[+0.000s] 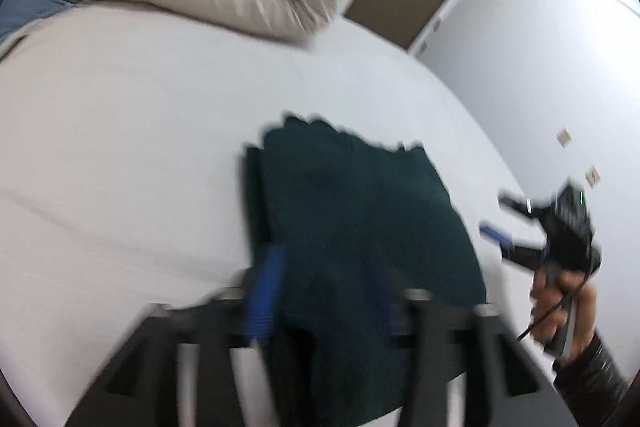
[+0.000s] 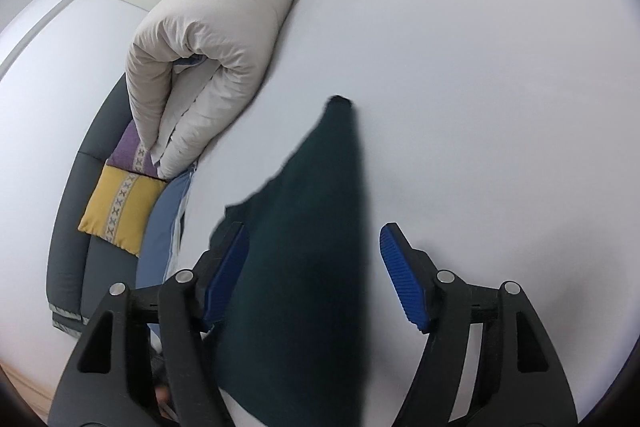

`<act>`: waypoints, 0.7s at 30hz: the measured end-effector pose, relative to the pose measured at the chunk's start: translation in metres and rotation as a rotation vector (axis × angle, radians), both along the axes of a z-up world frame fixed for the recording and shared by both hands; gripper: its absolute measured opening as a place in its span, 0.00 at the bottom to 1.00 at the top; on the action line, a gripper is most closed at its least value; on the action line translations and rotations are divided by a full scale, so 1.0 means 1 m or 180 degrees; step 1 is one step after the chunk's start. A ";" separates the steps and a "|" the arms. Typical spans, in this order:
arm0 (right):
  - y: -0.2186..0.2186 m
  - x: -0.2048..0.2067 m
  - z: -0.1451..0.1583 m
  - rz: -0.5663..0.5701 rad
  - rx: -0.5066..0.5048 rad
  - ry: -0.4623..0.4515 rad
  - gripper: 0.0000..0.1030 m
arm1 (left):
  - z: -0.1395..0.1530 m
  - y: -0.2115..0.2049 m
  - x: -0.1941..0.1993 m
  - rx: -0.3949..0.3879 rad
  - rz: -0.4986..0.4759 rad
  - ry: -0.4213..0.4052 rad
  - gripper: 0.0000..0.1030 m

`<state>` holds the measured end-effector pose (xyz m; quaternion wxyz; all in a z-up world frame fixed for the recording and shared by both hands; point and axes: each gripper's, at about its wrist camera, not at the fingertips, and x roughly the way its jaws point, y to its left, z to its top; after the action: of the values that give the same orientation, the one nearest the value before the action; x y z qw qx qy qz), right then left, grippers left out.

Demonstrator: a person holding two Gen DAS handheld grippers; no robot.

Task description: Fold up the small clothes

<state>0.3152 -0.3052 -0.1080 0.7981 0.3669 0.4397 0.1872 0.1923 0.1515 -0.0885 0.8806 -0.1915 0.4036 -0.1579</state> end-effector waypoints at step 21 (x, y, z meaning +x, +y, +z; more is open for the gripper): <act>0.052 -0.036 -0.051 0.0710 0.0051 0.0519 0.66 | -0.067 0.024 0.059 -0.1056 0.0127 0.0986 0.58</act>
<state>0.2793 -0.2529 -0.1591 0.7310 0.3362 0.5397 0.2478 0.2516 0.1754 -0.1553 0.7675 -0.3636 0.4986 -0.1734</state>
